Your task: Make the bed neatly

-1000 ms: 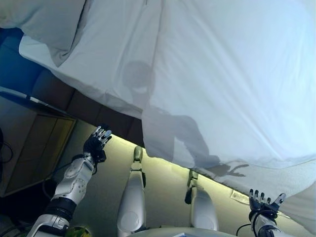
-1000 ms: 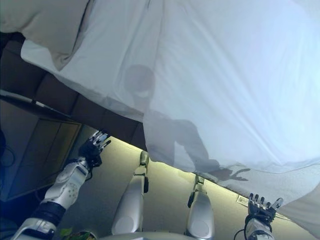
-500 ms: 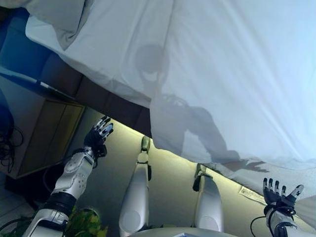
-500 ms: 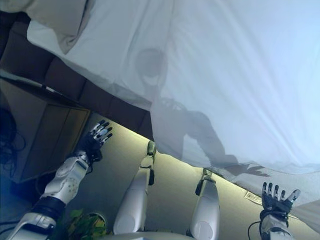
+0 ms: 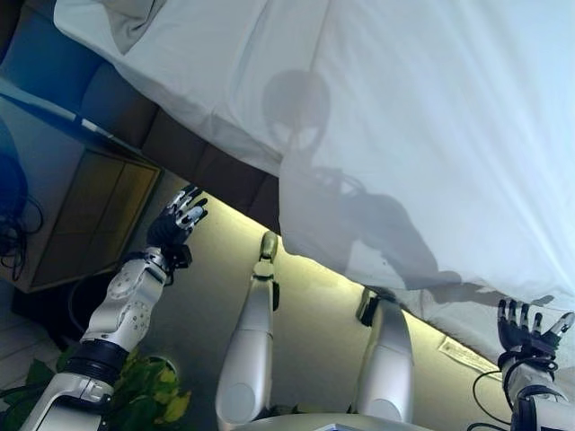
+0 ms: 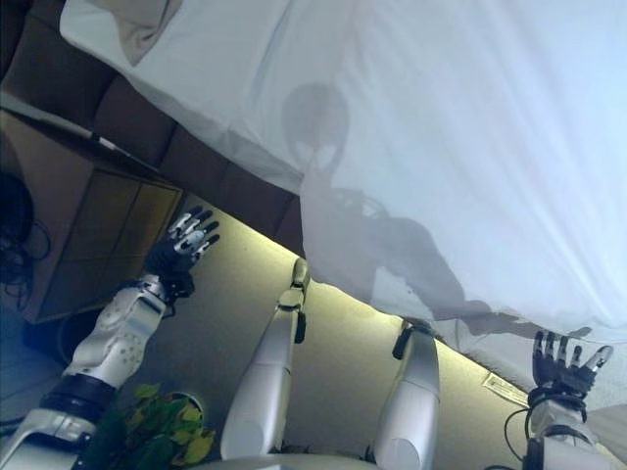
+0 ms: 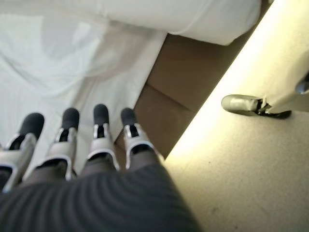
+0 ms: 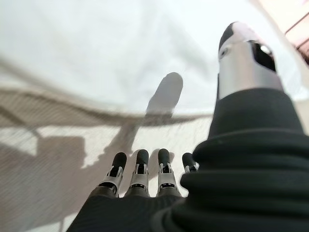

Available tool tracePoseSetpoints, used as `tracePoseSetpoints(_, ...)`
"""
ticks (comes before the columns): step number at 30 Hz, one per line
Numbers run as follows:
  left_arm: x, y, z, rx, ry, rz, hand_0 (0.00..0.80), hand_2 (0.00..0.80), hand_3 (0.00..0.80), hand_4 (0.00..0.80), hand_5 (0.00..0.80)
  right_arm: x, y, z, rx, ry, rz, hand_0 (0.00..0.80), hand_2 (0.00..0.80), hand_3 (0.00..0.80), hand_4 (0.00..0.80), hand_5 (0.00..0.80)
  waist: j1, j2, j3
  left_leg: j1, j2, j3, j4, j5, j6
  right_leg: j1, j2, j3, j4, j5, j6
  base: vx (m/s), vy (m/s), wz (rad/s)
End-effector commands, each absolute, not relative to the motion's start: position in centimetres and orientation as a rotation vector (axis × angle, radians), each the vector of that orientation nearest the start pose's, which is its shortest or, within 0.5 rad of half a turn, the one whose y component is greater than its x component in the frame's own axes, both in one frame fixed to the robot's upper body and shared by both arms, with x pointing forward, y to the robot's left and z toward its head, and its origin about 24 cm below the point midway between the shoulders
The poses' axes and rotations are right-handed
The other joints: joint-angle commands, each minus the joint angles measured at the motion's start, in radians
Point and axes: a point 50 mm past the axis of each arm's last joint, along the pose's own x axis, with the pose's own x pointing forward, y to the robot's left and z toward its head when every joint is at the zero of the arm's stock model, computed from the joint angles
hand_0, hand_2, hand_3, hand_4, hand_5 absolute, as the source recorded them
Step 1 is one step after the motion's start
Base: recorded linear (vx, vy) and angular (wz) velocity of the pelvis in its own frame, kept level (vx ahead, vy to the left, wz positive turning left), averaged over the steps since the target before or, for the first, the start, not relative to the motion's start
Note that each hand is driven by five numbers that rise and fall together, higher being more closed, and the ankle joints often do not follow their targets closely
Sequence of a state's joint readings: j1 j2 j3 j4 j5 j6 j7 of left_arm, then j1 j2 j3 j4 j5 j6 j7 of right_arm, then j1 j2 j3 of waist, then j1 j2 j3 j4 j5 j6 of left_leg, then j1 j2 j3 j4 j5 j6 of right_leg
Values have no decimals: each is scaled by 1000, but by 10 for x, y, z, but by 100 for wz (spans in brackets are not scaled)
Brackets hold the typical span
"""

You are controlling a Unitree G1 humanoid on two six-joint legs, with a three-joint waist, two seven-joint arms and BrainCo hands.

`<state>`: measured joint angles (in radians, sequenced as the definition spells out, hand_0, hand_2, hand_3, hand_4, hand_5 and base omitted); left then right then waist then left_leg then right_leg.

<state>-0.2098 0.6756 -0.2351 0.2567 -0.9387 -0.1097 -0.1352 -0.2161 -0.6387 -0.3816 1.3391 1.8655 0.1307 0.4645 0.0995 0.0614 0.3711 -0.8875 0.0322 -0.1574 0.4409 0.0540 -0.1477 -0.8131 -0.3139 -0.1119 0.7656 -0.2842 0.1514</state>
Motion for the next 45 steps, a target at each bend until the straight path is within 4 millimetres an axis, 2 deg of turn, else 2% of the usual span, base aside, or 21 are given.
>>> tracePoseSetpoints(1, 290, 248, 80, -260, -16, -163, 0, 0, 0, 0, 0, 140, -421, -33, 1296, -262, -841, 0, 0, 0, 0, 0, -7, 5, -43, -46, 37, -3, 205, -138, 19, -89, -10, 72, -178, 281, 32, 119, 30, 15)
tracePoseSetpoints(2, 290, 248, 79, -263, -15, -159, 0, 0, 0, 0, 0, 140, -422, -32, 1287, -268, -835, 0, 0, 0, 0, 0, -7, 8, -50, -37, 39, -4, 207, -165, 19, -85, -7, 77, -167, 256, 40, 113, 26, 20)
tracePoseSetpoints(10, 290, 250, 74, -269, -2, -168, 0, 0, 0, 0, 0, 149, -430, -19, 1258, -297, -800, 0, 0, 0, 0, 0, -1, 12, -69, -50, 35, 2, 198, -153, 18, -111, -16, 73, -150, 259, 37, 18, 7, 12)
tracePoseSetpoints(11, 290, 249, 74, -267, -2, -173, 0, 0, 0, 0, 0, 149, -431, -17, 1259, -301, -796, 0, 0, 0, 0, 0, -1, 11, -63, -61, 33, 4, 196, -128, 19, -121, -20, 68, -156, 284, 29, 20, -28, 15)
tracePoseSetpoints(12, 290, 249, 74, -266, 1, -175, 0, 0, 0, 0, 0, 150, -431, -16, 1256, -303, -792, 0, 0, 0, 0, 0, 1, 11, -69, -51, 37, 2, 199, -155, 17, -114, -18, 70, -146, 257, 38, 21, -33, 15)
tracePoseSetpoints(14, 290, 249, 72, -265, 9, -177, 0, 0, 0, 0, 0, 153, -434, -11, 1245, -313, -778, 0, 0, 0, 0, 0, 4, 10, -70, -55, 37, 2, 202, -156, 18, -119, -21, 66, -142, 259, 39, 62, -38, 8)
tracePoseSetpoints(15, 290, 249, 72, -264, 12, -177, 0, 0, 0, 0, 0, 154, -434, -10, 1239, -316, -769, 97, 97, 97, 97, 97, 5, 9, -70, -57, 38, 2, 204, -156, 17, -122, -22, 65, -140, 260, 39, 11, -28, -4)
tracePoseSetpoints(16, 291, 249, 71, -261, 16, -176, 0, 0, 0, 0, 0, 157, -435, -7, 1229, -315, -761, 449, 449, 449, 449, 449, 5, 8, -71, -62, 38, 2, 206, -156, 17, -126, -23, 65, -138, 260, 40, 12, -27, -5)
tracePoseSetpoints(17, 291, 250, 71, -260, 18, -175, 0, 0, 0, 0, 0, 158, -435, -6, 1224, -311, -756, 571, 571, 571, 571, 571, 6, 7, -72, -63, 39, 1, 206, -156, 17, -128, -22, 65, -137, 261, 40, 19, -32, 0)
tracePoseSetpoints(18, 291, 250, 70, -258, 23, -173, 0, 0, 0, 0, 0, 160, -436, -5, 1219, -303, -752, 800, 800, 800, 800, 800, 6, 5, -73, -66, 39, 1, 208, -157, 17, -131, -22, 65, -136, 263, 40, 0, 0, 0)
tracePoseSetpoints(23, 290, 251, 68, -260, 23, -166, 0, 0, 0, 0, 0, 162, -439, 0, 1210, -296, -740, 800, 800, 800, 800, 800, 4, 6, -74, -70, 39, 2, 203, -150, 20, -141, -25, 64, -138, 273, 38, -2, 3, 1)
tracePoseSetpoints(29, 285, 258, 67, -266, 7, -141, 0, 0, 0, 0, 0, 159, -427, -12, 1200, -285, -708, 800, 800, 800, 800, 800, -11, 3, -64, -75, 42, 7, 211, -156, 20, -149, -17, 72, -135, 273, 36, 1, 9, -4)
tracePoseSetpoints(35, 283, 261, 67, -266, -1, -133, 0, 0, 0, 0, 0, 155, -429, -11, 1191, -287, -698, 800, 800, 800, 800, 800, -19, 1, -55, -77, 46, 10, 210, -153, 21, -153, -13, 75, -138, 278, 34, 0, 0, 0)
tracePoseSetpoints(41, 281, 262, 64, -275, -1, -130, 0, 0, 0, 0, 0, 148, -426, -18, 1193, -277, -707, 800, 800, 800, 800, 800, -23, -4, -57, -51, 51, 14, 187, -148, 20, -125, -7, 71, -174, 288, 34, -13, 2, 0)
tracePoseSetpoints(42, 281, 261, 64, -275, -1, -133, 0, 0, 0, 0, 0, 147, -426, -19, 1194, -276, -713, 800, 800, 800, 800, 800, -25, -6, -53, -52, 48, 16, 173, -115, 21, -123, -10, 65, -195, 320, 25, -65, 9, -1)
tracePoseSetpoints(45, 282, 259, 64, -278, 4, -138, 0, 0, 0, 0, 0, 142, -425, -22, 1180, -276, -716, 800, 800, 800, 800, 800, -25, -13, -62, -2, 52, 19, 135, -109, 20, -74, -8, 55, -239, 330, 30, 15, -8, 1)
